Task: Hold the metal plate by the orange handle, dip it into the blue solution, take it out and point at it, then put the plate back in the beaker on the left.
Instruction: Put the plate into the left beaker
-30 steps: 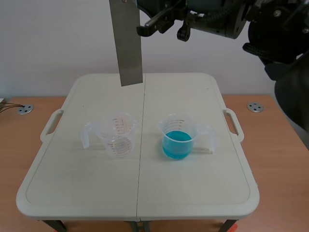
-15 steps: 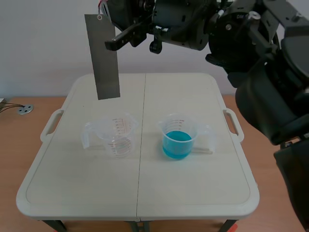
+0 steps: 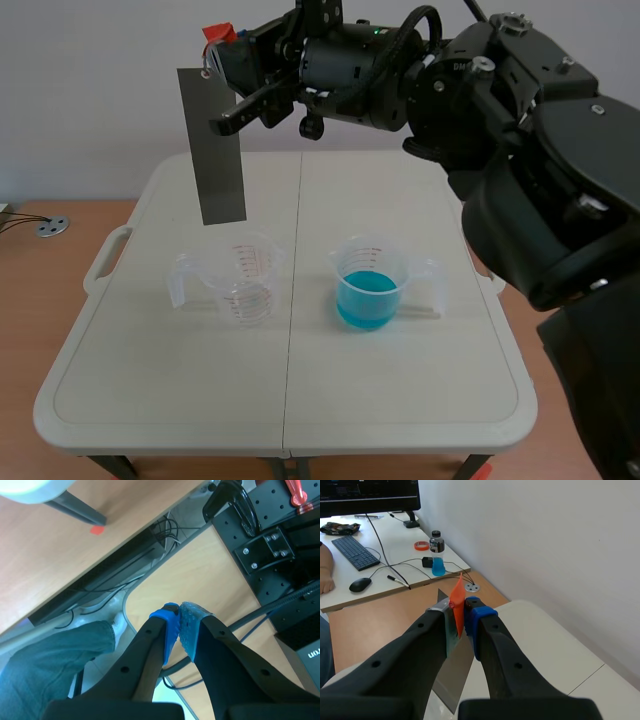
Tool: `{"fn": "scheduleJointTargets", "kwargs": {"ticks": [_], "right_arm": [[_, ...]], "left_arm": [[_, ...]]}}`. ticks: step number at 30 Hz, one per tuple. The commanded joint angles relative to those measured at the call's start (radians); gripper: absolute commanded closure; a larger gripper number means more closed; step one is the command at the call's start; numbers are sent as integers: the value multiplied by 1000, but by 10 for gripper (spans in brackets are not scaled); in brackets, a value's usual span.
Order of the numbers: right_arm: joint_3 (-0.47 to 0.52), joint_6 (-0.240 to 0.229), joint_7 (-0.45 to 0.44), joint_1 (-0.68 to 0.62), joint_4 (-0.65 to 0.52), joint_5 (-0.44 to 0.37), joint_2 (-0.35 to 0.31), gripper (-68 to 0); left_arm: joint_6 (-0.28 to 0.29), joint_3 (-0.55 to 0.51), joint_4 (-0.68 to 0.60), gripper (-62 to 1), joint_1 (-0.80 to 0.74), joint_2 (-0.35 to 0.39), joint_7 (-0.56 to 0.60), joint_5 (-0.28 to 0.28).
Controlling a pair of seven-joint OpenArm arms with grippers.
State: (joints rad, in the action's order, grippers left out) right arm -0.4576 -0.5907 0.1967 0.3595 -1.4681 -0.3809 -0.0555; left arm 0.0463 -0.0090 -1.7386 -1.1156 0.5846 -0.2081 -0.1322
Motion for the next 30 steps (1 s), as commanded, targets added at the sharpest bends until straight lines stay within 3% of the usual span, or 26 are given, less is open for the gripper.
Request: {"fn": "scheduleJointTargets", "kwargs": {"ticks": [1, 30], "right_arm": [[-14, -1, -15, 25, 0, -7, 3, -15], [-48, -4, -15, 21, 101, -7, 3, -15]], "left_arm": [[2, 0, -7, -27, -8, -2, 6, -6], [2, 0, -7, -27, 3, -3, -2, -13]]}}
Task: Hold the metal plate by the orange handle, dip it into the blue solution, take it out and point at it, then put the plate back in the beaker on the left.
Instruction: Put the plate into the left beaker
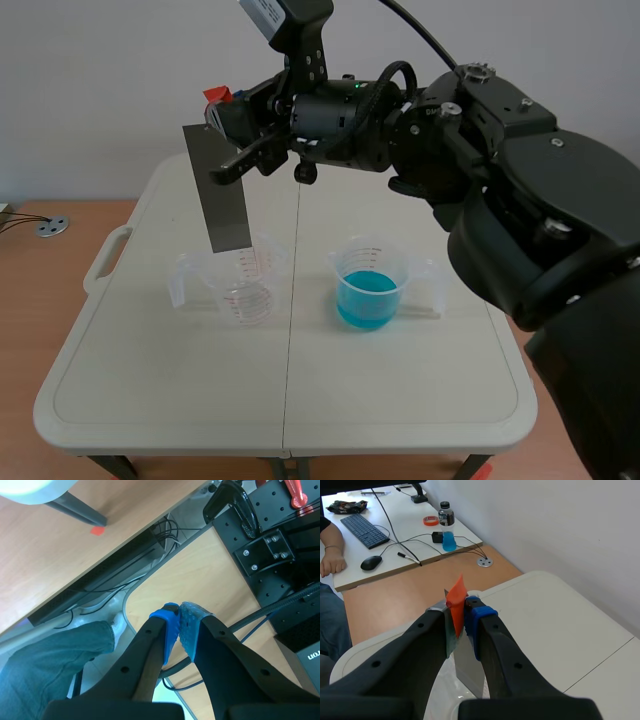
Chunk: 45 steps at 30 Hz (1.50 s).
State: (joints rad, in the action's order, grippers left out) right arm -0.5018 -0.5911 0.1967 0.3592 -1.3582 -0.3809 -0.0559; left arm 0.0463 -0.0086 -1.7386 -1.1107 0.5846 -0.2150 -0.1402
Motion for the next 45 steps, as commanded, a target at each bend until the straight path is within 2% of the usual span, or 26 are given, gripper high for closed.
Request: {"fn": "scheduleJointTargets", "kwargs": {"ticks": [1, 15, 24, 29, 35, 45], "right_arm": [[-3, -4, -15, 20, -8, -7, 3, -15], [-3, -4, -21, -9, 8, -8, 3, -15], [-3, -8, -32, -16, 95, -8, 4, -15], [-3, -8, -73, -16, 156, -8, 4, -15], [-3, -57, -116, -16, 224, -8, 4, -15], [-3, -56, -124, -16, 285, -7, 3, -15]], "left_arm": [[2, -1, -7, -27, -2, -3, 5, -5], [2, -1, -7, -27, -2, -3, 7, -6], [2, -1, -7, -27, -2, -3, 10, -6], [2, -1, -7, -27, -2, -3, 10, -6], [2, -1, -7, -27, -2, -3, 10, -6], [2, -1, -7, -27, -2, -3, 18, -5]]}}
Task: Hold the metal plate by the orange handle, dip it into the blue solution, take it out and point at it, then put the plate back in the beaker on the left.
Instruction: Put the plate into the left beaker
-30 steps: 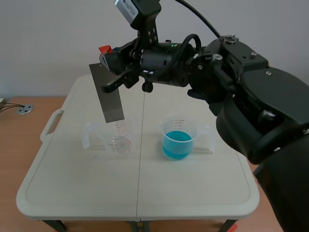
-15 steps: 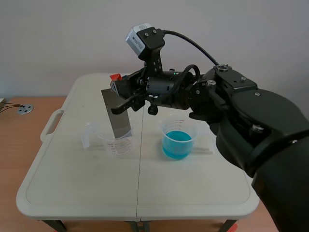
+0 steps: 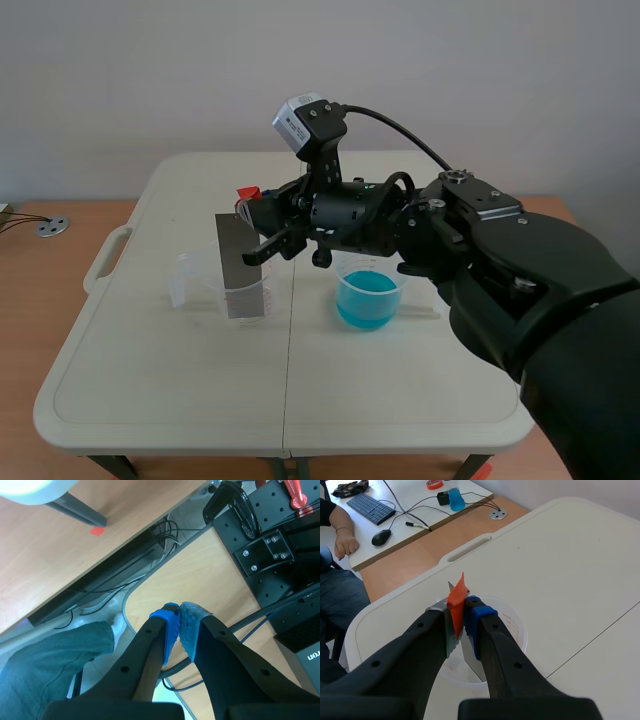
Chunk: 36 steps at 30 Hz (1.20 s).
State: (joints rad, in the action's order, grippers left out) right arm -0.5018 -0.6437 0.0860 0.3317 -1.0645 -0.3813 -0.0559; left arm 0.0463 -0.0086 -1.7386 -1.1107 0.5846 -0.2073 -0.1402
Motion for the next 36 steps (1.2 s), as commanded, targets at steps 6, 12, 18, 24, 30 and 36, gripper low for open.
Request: {"fn": "scheduleJointTargets", "kwargs": {"ticks": [6, 12, 18, 24, 30, 36], "right_arm": [[-3, -4, -14, 12, -9, -7, 3, -18], [-3, -4, -14, 13, -9, -6, 3, -180], [-3, 11, -23, 18, -10, -7, 3, -426], [-2, 53, -26, 18, -10, -7, 1, -551], [3, 53, -29, 18, -10, -7, -3, -635], [20, 53, 5, 15, -37, -8, -21, -641]], "left_arm": [[2, -1, -7, -27, 0, -3, 9, -5], [2, -1, -7, -77, 0, -3, 9, -5], [2, -1, -7, -602, 0, -3, 23, 3], [1, -1, -7, -623, 0, -3, 32, 3], [1, -1, -7, -623, 0, -3, 32, 3], [1, -1, -7, -623, 0, -3, 32, 2]]}}
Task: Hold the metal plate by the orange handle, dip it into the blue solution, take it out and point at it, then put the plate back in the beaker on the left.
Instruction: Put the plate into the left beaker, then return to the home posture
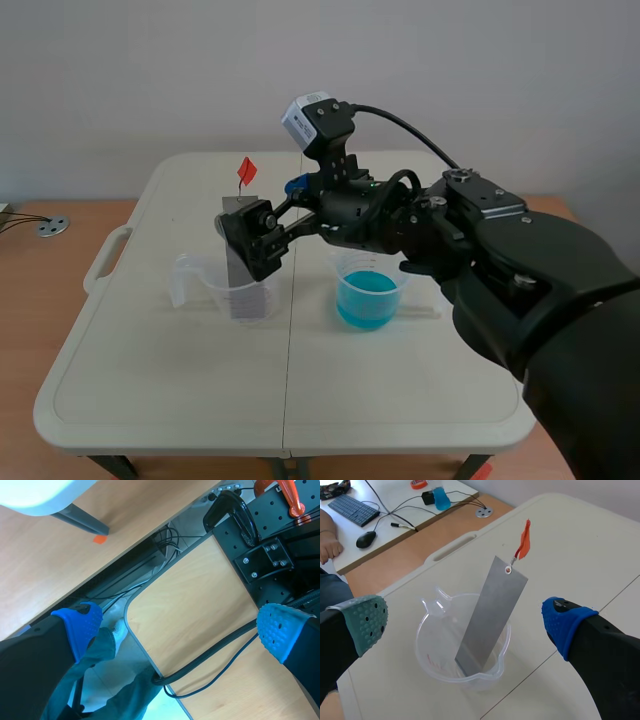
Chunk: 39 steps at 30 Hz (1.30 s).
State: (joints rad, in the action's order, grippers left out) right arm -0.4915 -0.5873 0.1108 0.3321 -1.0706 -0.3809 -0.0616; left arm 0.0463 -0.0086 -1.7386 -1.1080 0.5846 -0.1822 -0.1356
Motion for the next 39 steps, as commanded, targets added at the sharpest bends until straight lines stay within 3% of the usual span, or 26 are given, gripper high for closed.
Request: {"fn": "scheduleJointTargets", "kwargs": {"ticks": [1, 8, 13, 18, 25, 32, 39], "right_arm": [[12, -3, -20, 13, -41, -12, -23, -646], [36, 5, -20, -31, -154, -42, -96, -654], [66, 24, -21, -93, -251, -45, -148, -655], [101, 50, -28, -175, -345, -46, -208, -655], [182, 49, -51, -306, -481, -46, -301, -655], [270, 49, -78, -462, -602, -61, -386, -655], [323, 49, -122, -623, -697, -61, -439, -655]], "left_arm": [[1, -1, -7, -623, -3, -3, 7, -2], [2, -1, -7, -623, -2, -2, 12, -2], [0, -14, -9, -623, 2, -2, 90, 13], [-36, -65, -20, -623, 58, -5, 109, 21], [-37, -158, -118, -623, 136, -5, 166, 21], [-33, -173, -203, -623, 234, -5, 244, 19], [-29, -132, -208, -623, 357, -5, 284, -41]]}}
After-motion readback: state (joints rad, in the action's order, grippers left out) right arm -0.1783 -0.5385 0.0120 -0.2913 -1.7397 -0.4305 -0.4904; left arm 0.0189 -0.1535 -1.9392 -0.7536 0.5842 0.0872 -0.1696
